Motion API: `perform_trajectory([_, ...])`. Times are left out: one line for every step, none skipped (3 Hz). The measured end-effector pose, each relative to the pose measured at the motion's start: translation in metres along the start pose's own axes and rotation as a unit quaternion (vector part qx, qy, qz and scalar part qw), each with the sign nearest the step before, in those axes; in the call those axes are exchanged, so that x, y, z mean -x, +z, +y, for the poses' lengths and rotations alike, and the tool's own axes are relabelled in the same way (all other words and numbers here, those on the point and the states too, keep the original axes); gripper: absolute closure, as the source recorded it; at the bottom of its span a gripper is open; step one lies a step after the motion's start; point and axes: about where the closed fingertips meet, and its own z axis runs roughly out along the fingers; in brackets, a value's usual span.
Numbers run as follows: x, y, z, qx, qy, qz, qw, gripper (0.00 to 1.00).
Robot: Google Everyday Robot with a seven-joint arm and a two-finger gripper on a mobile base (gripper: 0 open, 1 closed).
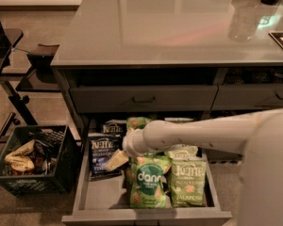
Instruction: Pick blue chip bag from middle drawer and place on counter
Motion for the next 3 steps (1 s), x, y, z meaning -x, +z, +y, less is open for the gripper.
perform_trajectory([0.004, 0.023, -0.003, -0.030, -0.074, 0.011, 0.9968, 0.00])
perform_trajectory([0.006, 0.040, -0.004, -0.034, -0.115, 0.009, 0.9927, 0.00])
perform_trajectory([0.006, 0.042, -0.002, -0.035, -0.120, 0.013, 0.9921, 0.00])
